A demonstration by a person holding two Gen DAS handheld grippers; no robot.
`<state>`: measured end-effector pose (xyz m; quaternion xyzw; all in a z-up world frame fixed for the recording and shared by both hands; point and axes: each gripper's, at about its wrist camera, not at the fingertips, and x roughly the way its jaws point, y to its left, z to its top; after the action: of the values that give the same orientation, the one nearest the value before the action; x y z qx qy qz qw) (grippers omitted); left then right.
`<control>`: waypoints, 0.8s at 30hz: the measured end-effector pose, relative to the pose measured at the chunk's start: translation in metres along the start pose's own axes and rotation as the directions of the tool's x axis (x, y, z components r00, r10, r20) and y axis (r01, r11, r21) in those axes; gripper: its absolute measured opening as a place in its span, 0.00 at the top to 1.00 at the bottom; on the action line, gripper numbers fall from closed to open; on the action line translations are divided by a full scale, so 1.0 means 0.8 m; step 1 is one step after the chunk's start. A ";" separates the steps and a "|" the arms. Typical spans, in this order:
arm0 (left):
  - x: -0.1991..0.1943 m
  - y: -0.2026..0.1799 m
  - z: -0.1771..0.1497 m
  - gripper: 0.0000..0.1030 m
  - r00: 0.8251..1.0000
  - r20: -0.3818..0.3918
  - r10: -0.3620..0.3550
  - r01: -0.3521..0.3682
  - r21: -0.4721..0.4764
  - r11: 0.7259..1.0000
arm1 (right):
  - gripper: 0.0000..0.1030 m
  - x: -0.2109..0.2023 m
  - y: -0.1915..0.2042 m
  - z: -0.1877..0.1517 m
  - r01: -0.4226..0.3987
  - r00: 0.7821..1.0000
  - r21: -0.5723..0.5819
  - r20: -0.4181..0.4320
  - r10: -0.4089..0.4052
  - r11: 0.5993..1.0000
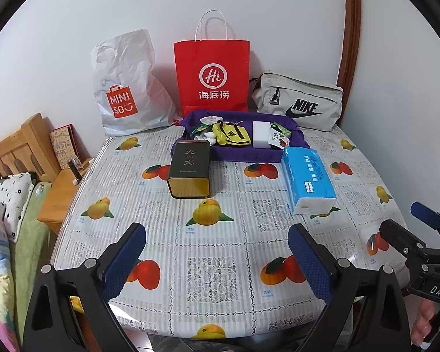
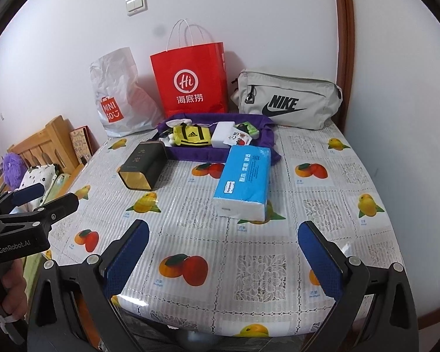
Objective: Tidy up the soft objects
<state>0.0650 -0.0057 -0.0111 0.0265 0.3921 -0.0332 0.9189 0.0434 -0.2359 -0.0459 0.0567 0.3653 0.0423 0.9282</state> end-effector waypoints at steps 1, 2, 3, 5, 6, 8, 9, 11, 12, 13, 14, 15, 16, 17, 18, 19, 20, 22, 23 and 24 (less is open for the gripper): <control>0.001 0.001 0.000 0.05 1.000 -0.001 -0.001 0.001 -0.001 1.000 | 0.02 0.001 0.000 0.000 0.000 1.000 0.001 0.000 0.000 1.000; 0.001 0.001 0.000 0.05 1.000 -0.002 0.001 -0.001 -0.002 1.000 | 0.02 0.001 0.000 -0.001 0.000 1.000 0.003 -0.001 0.000 1.000; 0.001 0.001 0.000 0.05 1.000 -0.001 0.004 -0.004 -0.001 1.000 | 0.02 0.002 0.000 -0.001 0.001 1.000 0.004 -0.003 -0.001 1.000; 0.001 0.001 -0.001 0.05 1.000 0.000 0.001 -0.001 -0.001 1.000 | 0.02 0.002 0.000 -0.001 0.000 1.000 0.004 -0.003 0.000 1.000; 0.001 0.001 -0.001 0.05 1.000 -0.001 0.001 -0.001 0.000 1.000 | 0.02 0.002 0.000 -0.001 0.002 1.000 0.004 -0.002 -0.002 1.000; 0.001 0.001 -0.002 0.05 1.000 -0.001 0.001 -0.001 0.001 1.000 | 0.02 0.003 -0.001 -0.001 0.003 1.000 0.005 0.000 -0.003 1.000; 0.001 0.001 -0.002 0.05 1.000 -0.001 0.001 -0.001 0.000 1.000 | 0.02 0.003 -0.001 -0.002 0.004 1.000 0.006 0.000 -0.004 1.000; 0.001 0.001 -0.002 0.05 1.000 -0.001 -0.001 0.001 -0.001 1.000 | 0.02 0.003 -0.001 -0.002 0.005 1.000 0.008 -0.001 -0.005 1.000; 0.001 0.000 -0.002 0.05 1.000 -0.001 0.001 -0.001 -0.001 1.000 | 0.02 0.003 -0.001 -0.002 0.004 1.000 0.007 -0.001 -0.004 1.000; 0.001 0.000 -0.002 0.05 1.000 -0.002 0.002 -0.002 0.000 1.000 | 0.02 0.004 -0.001 -0.002 0.004 1.000 0.007 -0.003 -0.004 1.000; 0.001 0.000 -0.003 0.05 1.000 -0.002 0.002 -0.002 -0.001 1.000 | 0.02 0.004 -0.001 -0.003 0.005 1.000 0.006 -0.003 -0.005 1.000; 0.001 0.001 -0.003 0.05 1.000 -0.002 0.000 0.000 -0.002 1.000 | 0.02 0.004 -0.001 -0.002 0.005 1.000 0.007 -0.003 -0.005 1.000; 0.001 0.001 -0.003 0.05 1.000 -0.002 -0.001 0.001 0.000 1.000 | 0.02 0.004 -0.001 -0.002 0.006 1.000 0.008 -0.003 -0.006 1.000; 0.001 0.001 -0.003 0.05 1.000 -0.002 0.000 0.000 0.001 1.000 | 0.02 0.004 -0.001 -0.003 0.005 1.000 0.008 -0.003 -0.005 1.000; 0.001 0.000 -0.003 0.05 1.000 -0.001 0.004 -0.004 0.001 1.000 | 0.02 0.004 -0.001 -0.002 0.004 1.000 0.008 -0.003 -0.004 1.000; 0.001 0.001 -0.003 0.05 1.000 -0.001 0.006 -0.006 0.000 1.000 | 0.02 0.005 -0.001 -0.003 0.005 1.000 0.008 -0.003 -0.005 1.000; 0.001 0.001 -0.003 0.05 1.000 0.000 0.005 -0.005 0.001 1.000 | 0.02 0.005 -0.001 -0.002 0.005 1.000 0.007 -0.002 -0.005 1.000; 0.001 0.001 -0.003 0.05 1.000 -0.001 0.006 -0.006 0.000 1.000 | 0.02 0.005 0.000 -0.003 0.006 1.000 0.006 -0.003 -0.006 1.000; 0.001 0.000 -0.003 0.05 1.000 -0.001 0.007 -0.007 0.000 1.000 | 0.02 0.005 0.000 -0.002 0.005 1.000 0.007 -0.002 -0.005 1.000; 0.001 0.000 -0.003 0.05 1.000 -0.002 0.006 -0.006 -0.001 1.000 | 0.02 0.005 0.000 -0.002 0.005 1.000 0.006 -0.002 -0.005 1.000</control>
<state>0.0639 -0.0052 -0.0138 0.0274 0.3927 -0.0304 0.9187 0.0450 -0.2355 -0.0498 0.0586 0.3665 0.0388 0.9278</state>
